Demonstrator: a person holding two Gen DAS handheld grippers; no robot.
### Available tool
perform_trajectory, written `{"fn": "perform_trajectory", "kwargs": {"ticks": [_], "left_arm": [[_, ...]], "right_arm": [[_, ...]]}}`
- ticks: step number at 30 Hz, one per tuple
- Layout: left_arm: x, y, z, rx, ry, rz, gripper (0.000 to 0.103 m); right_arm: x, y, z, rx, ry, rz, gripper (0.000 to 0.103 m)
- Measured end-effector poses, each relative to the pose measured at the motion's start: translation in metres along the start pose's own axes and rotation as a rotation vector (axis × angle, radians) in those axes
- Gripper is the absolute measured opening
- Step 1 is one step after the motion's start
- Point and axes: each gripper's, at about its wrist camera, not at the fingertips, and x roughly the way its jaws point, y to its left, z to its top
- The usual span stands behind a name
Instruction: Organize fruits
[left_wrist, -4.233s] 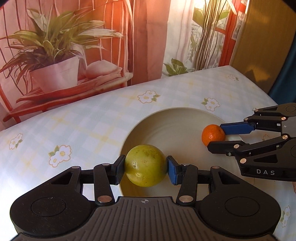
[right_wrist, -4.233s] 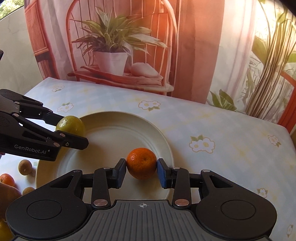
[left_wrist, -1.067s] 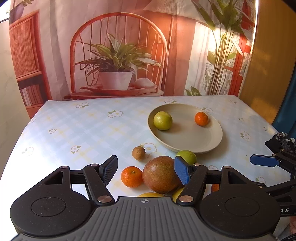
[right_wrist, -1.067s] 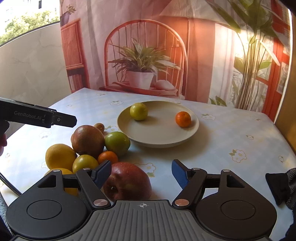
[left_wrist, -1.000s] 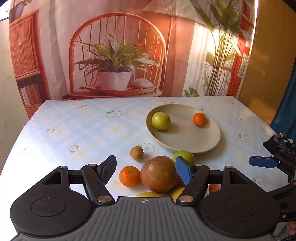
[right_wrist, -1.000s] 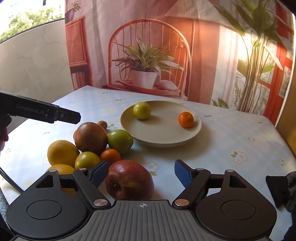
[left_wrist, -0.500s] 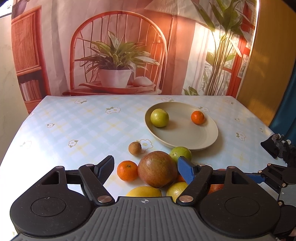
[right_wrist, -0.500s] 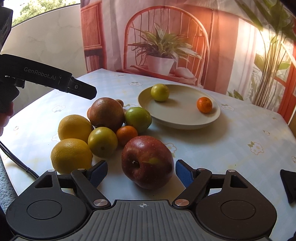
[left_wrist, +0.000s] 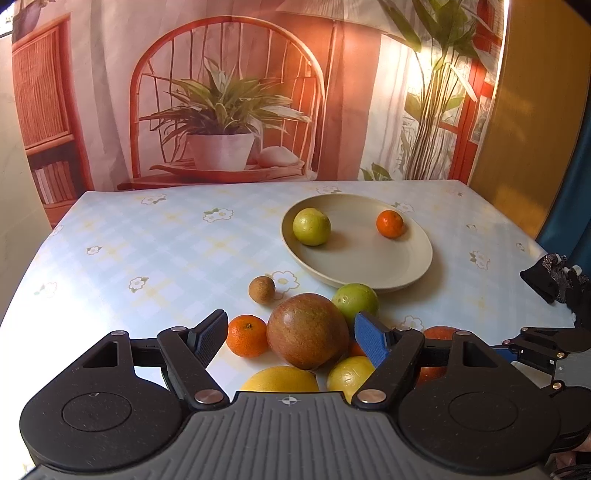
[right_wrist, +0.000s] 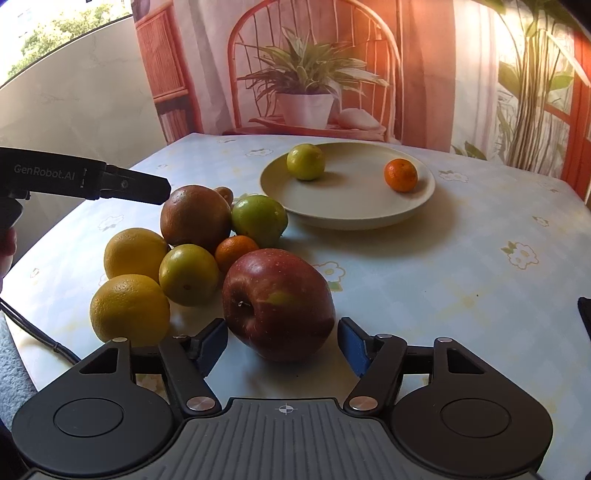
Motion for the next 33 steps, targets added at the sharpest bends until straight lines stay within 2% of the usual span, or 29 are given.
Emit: {"fn": "perform_trajectory", "kwargs": {"ticks": [5, 9, 16, 24, 28, 33], "left_arm": [[0.002, -0.001, 0.0, 0.016, 0.0, 0.004, 0.078], [0.004, -0.004, 0.002, 0.035, -0.001, 0.003, 0.078], [0.014, -0.012, 0.011, 0.062, 0.005, -0.044, 0.078], [0.03, -0.029, 0.024, 0.107, 0.035, -0.135, 0.076], [0.043, -0.037, 0.035, 0.089, 0.068, -0.225, 0.072], [0.065, -0.05, 0.042, 0.068, 0.113, -0.3, 0.065]], "right_arm": [[0.002, -0.01, 0.007, 0.061, -0.01, 0.027, 0.06], [0.005, -0.023, 0.011, 0.128, -0.011, 0.015, 0.06], [0.003, -0.041, 0.011, 0.214, -0.029, 0.027, 0.064], [-0.007, -0.048, 0.014, 0.21, -0.081, -0.001, 0.063], [-0.014, -0.049, 0.017, 0.18, -0.119, -0.018, 0.053], [-0.02, -0.053, 0.019, 0.174, -0.133, -0.032, 0.051]]}}
